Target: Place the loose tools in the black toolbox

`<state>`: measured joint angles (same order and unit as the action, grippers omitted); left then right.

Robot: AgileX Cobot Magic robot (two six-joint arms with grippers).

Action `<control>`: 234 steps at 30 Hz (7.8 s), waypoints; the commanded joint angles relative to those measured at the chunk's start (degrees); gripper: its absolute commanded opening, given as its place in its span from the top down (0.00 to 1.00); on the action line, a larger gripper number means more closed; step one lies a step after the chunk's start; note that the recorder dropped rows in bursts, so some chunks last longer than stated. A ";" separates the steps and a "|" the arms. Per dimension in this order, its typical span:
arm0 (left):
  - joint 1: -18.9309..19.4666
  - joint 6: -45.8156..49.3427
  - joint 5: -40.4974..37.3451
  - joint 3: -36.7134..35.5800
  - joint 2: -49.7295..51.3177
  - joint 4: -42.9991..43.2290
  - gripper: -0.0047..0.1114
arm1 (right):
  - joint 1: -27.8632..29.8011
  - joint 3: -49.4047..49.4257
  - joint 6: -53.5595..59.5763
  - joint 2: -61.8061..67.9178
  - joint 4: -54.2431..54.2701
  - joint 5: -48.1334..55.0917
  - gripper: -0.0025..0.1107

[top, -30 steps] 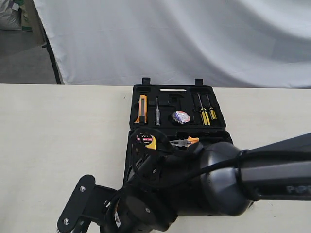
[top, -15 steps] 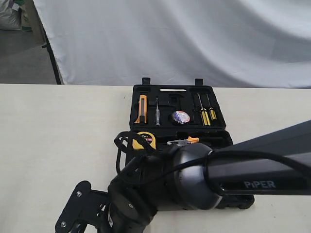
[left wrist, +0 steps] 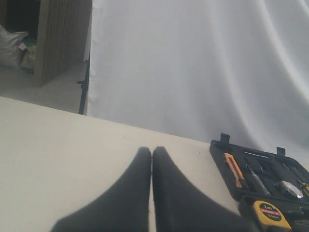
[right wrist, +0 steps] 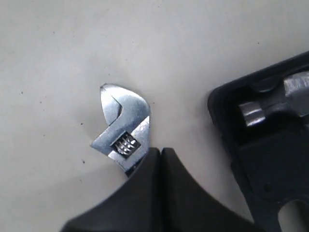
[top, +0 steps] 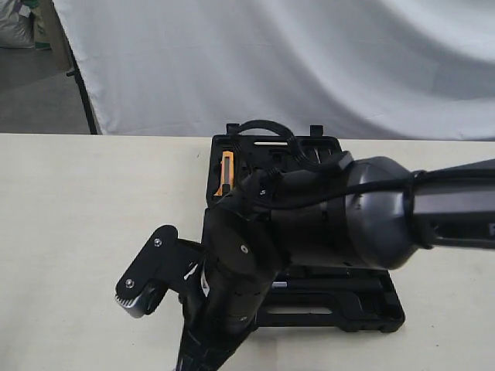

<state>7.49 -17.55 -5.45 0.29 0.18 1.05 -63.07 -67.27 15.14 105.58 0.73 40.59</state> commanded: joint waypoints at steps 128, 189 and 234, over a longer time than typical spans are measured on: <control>1.45 -0.27 0.41 0.15 -0.18 0.25 0.95 | 20.10 -18.58 2.05 17.40 -7.55 3.19 0.98; 1.45 -0.27 0.41 0.15 -0.18 0.25 0.95 | 24.81 -6.59 -4.92 17.21 -6.85 -2.03 0.98; 1.45 -0.27 0.41 0.15 -0.18 0.25 0.95 | 24.81 -4.19 -17.90 -19.27 -7.05 0.05 0.98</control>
<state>7.49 -17.55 -5.45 0.29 0.18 1.05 -38.55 -71.67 -2.58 88.40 -6.55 39.57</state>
